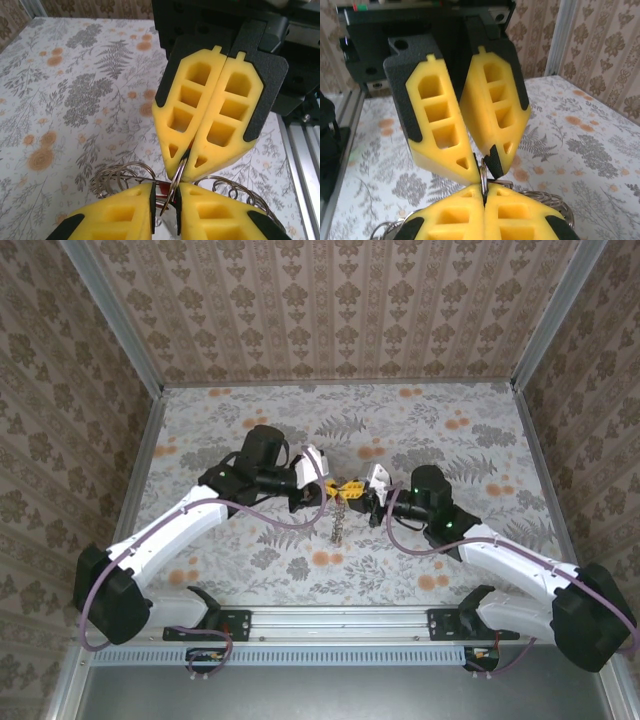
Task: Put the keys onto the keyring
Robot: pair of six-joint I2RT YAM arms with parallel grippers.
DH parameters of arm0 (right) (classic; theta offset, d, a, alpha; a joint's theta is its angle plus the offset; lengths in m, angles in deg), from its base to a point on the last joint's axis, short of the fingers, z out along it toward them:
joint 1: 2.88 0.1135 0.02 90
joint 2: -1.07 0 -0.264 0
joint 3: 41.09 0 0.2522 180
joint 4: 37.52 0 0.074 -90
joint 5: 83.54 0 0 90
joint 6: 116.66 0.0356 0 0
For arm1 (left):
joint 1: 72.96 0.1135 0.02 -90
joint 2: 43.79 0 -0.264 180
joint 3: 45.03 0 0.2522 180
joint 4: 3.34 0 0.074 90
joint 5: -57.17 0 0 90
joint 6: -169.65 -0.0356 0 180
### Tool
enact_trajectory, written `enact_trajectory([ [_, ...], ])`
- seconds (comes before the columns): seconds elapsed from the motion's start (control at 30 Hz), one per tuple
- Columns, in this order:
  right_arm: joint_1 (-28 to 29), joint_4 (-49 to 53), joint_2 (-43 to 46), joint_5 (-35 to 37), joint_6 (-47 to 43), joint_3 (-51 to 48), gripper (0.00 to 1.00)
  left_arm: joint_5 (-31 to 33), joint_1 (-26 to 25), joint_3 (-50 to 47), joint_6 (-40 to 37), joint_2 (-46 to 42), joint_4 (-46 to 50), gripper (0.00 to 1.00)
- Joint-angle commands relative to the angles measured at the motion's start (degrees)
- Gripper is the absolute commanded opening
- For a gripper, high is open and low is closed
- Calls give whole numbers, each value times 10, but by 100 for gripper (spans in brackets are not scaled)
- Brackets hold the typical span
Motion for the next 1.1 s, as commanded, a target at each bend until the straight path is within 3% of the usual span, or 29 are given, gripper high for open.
enact_trajectory([
  [0.0, 2, -150, 3, -11, 74, -15, 0, -53, 5, -14, 37, -16, -81, 19],
  [0.23, 3, -224, -9, 2, 109, -33, 0, -88, 6, -45, 73, -9, -173, 15],
  [0.33, 2, -242, -8, 21, 120, -42, 0, -84, 6, -50, 74, -10, -175, 2],
  [0.4, 2, -235, -9, 18, 120, -42, 1, -80, 12, -53, 74, -13, -171, 0],
  [0.47, 2, -167, 3, 4, 76, -32, 16, -72, 17, -50, 67, -16, -154, 0],
  [0.53, 4, 2, 27, -3, -26, 3, 26, -53, 15, -34, 33, -18, -101, 0],
  [0.63, 10, 238, 39, 10, -187, 72, 33, -18, 3, -4, -23, -18, -13, 0],
  [0.7, 12, 318, 27, 35, -248, 110, 33, -4, 2, 2, -37, -18, 10, 0],
  [1.07, 12, 432, -40, 65, -341, 213, 35, 16, -3, -2, -28, -25, 5, 0],
])
